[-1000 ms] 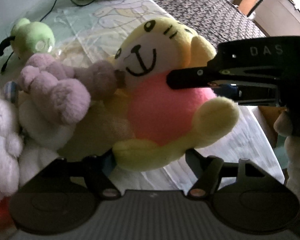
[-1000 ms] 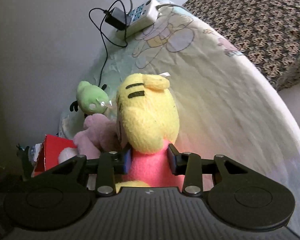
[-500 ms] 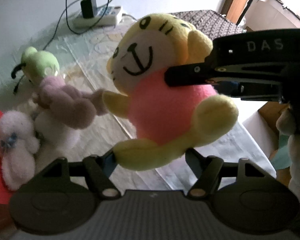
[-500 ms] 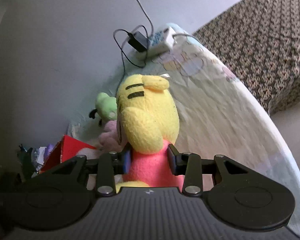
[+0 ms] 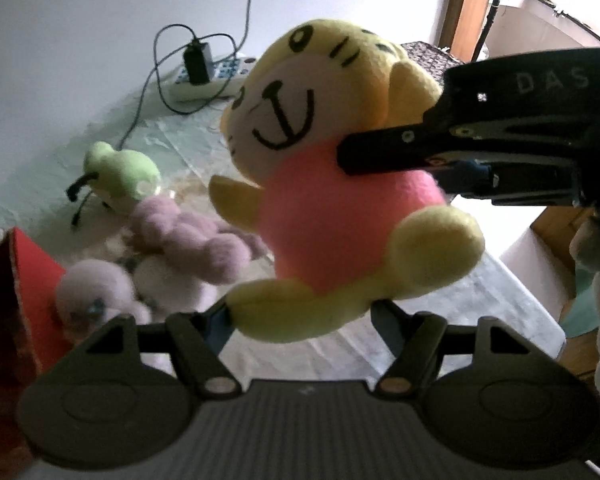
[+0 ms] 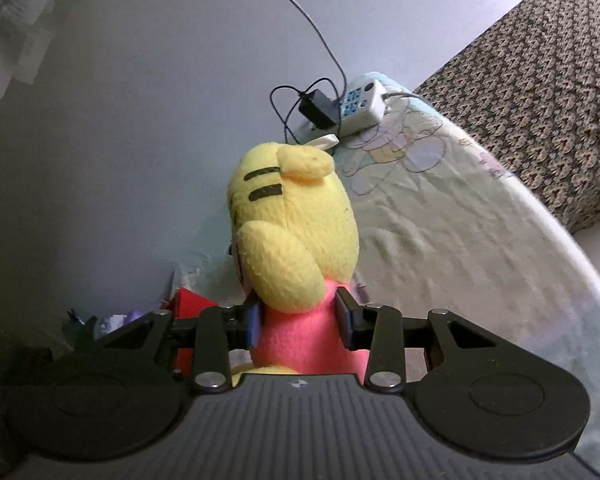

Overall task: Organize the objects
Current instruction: 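Lift the yellow plush with the right gripper and carry it toward the red box, then lower the yellow plush into the red box with the right gripper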

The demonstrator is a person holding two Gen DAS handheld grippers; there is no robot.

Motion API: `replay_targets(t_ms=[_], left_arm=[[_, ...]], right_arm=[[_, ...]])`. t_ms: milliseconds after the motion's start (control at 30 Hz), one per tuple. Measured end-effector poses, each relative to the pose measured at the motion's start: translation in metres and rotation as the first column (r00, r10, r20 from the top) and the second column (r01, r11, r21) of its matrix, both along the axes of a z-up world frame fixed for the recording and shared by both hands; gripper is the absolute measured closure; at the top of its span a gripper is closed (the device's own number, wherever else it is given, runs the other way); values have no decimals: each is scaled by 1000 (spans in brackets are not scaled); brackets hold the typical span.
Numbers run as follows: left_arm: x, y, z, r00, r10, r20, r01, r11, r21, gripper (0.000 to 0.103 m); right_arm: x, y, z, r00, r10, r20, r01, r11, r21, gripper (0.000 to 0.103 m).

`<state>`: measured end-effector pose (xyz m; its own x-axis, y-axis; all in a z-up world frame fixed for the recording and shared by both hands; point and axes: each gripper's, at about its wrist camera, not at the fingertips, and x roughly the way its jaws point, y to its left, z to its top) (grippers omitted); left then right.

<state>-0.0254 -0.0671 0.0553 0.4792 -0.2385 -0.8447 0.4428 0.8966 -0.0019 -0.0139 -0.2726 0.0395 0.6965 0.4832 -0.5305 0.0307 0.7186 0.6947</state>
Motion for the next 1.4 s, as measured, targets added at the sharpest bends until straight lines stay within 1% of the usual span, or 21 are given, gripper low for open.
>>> replay_targets(t_ms=[200,367,633,833,900,1067,1100,1133,1167,1233,1300,1367,1400], left_arm=[[-1,34,16,999,24,34,-25,999,28,29],[-1,70,27,996,66,60,-69,997,47,28],[2,130,32,985,153,79,-158,986,58,27],[9,177,22,971,230,59,-233,971,46,27],[11,194,18,964,261,51,-263,964,41,24],[12,231,7,948,316,27,-316,949,-12,22],[12,239,6,943,331,27,-330,944,-20,23],[11,247,4,937,348,28,-347,938,-22,26],[10,255,2,932,363,23,-362,932,-28,27],[11,271,-6,923,386,-14,-386,921,-54,28],[12,283,-17,909,414,-44,-416,907,-63,28],[12,295,-23,898,435,-63,-439,896,-72,34],[11,299,-25,895,441,-69,-445,892,-82,34]], right_arm=[[3,28,14,999,22,25,-23,999,45,64],[14,58,26,998,54,43,-57,996,64,64],[29,119,29,992,119,46,-123,989,78,64],[44,169,23,982,187,29,-189,980,69,64],[49,187,20,978,209,28,-210,976,62,64],[65,220,15,969,244,34,-245,970,9,64],[67,226,15,966,256,32,-256,967,2,64],[69,231,13,962,272,26,-272,962,-4,64],[71,237,10,956,293,18,-293,956,-6,64],[73,247,3,947,320,-2,-320,947,-5,64],[74,255,-2,940,340,-18,-340,940,-7,64],[74,262,-5,930,366,-30,-366,930,-8,64],[74,264,-6,926,375,-35,-375,927,-15,64]])
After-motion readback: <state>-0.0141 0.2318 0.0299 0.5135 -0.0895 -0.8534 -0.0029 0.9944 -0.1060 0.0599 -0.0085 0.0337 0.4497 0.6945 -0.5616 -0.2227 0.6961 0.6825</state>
